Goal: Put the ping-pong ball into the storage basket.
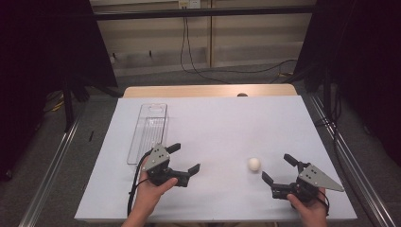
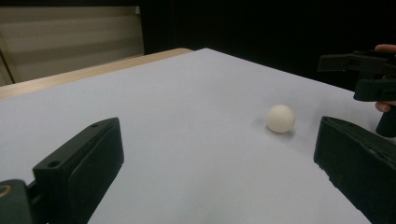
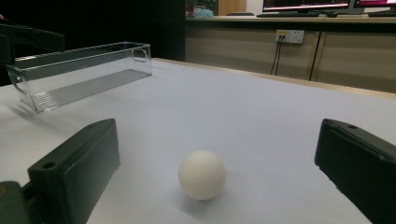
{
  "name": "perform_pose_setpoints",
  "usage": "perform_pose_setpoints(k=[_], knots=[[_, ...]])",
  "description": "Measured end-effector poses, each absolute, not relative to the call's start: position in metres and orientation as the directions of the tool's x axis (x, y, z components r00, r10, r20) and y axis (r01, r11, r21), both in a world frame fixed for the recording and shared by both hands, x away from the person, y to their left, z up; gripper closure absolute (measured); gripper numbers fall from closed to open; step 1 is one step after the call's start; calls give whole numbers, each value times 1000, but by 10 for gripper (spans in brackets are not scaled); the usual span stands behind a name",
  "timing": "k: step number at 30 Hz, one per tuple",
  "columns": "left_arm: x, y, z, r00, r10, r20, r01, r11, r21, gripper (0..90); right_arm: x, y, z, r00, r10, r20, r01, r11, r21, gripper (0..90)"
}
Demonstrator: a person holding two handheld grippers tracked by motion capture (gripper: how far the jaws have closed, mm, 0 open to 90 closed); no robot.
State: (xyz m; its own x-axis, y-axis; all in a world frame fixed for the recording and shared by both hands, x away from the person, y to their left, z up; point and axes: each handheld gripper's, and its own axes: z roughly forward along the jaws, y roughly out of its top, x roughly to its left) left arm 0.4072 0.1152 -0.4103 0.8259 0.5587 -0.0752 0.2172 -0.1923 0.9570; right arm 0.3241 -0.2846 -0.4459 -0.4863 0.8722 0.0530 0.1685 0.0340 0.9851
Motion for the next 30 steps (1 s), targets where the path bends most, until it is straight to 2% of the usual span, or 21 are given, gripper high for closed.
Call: perform_pose_setpoints(k=[30], knots=[[415,67,-421,851,513,-113,253,-212,944,17,325,-285,-445,-496,867,51,164,36,986,0]])
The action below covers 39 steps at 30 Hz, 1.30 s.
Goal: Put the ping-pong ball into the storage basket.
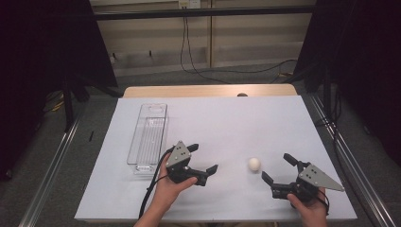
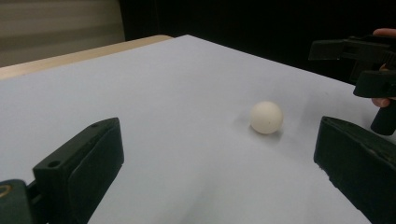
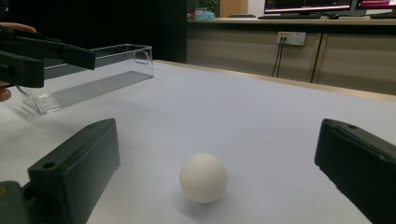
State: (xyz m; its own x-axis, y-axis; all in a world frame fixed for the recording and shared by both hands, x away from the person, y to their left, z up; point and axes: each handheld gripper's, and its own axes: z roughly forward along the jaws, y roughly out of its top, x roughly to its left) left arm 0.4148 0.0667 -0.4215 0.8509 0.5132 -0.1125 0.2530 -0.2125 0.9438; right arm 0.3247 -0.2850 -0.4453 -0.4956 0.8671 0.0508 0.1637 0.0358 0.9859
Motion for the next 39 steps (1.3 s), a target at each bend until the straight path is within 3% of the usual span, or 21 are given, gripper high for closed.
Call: perform_pose_setpoints(k=[39], knots=[[421,25,-428,875,471,-111,265,-274,925,17,326,-285,-445,-500,864,48,158,37,987,0]])
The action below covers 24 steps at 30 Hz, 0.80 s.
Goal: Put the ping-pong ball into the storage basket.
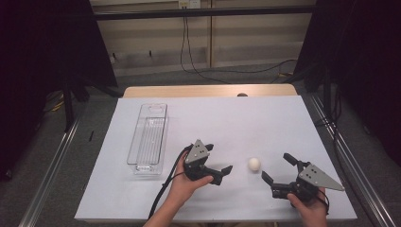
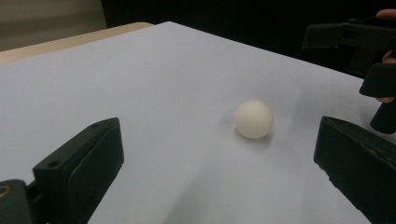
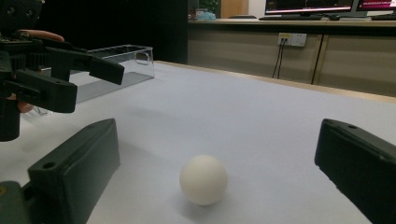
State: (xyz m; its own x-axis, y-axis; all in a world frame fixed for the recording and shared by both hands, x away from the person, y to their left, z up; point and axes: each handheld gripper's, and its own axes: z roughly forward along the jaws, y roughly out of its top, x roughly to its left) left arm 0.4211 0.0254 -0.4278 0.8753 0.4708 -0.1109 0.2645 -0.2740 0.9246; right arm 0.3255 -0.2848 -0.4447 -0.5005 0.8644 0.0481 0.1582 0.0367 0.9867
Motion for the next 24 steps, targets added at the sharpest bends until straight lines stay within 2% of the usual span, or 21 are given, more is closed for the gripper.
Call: perform_pose_setpoints(k=[24], knots=[[425,4,-429,878,467,-103,266,-298,917,20,326,-284,-444,-496,867,55,158,28,987,0]])
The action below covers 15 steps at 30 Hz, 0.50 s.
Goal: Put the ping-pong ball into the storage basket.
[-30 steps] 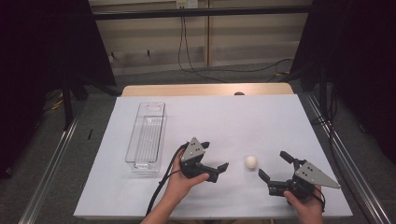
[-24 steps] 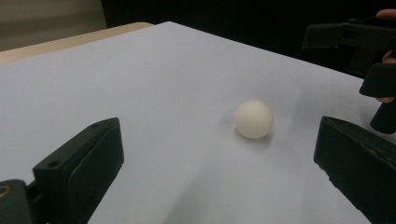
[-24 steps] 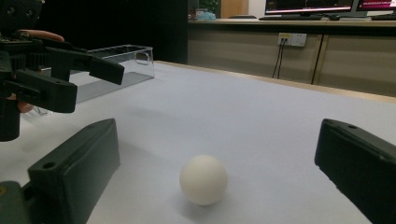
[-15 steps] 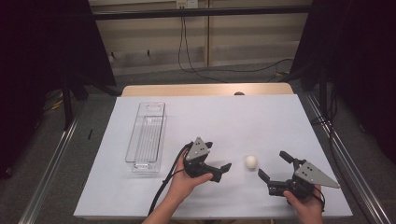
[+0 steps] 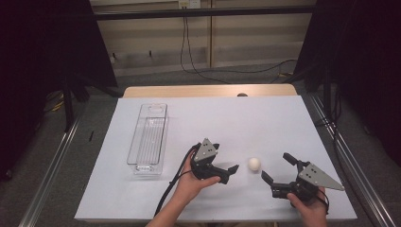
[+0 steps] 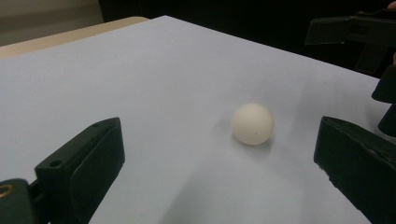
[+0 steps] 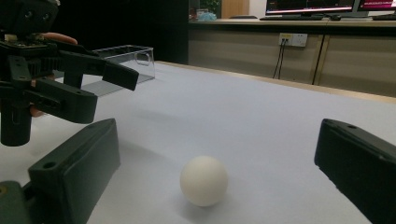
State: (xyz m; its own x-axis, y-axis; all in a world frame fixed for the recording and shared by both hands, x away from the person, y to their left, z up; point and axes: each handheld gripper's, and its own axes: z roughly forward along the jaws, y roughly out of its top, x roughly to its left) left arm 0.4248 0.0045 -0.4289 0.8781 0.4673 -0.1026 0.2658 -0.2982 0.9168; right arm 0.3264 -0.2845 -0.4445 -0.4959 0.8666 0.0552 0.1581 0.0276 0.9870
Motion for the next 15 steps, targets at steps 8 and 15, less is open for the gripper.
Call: perform_pose_setpoints(k=[8,15], knots=[[427,-6,-430,882,459,-103,273,-321,907,19,327,-285,-444,-502,863,57,162,29,986,0],[430,-12,-433,881,463,-98,280,-344,896,20,327,-285,-445,-498,865,59,161,25,987,0]])
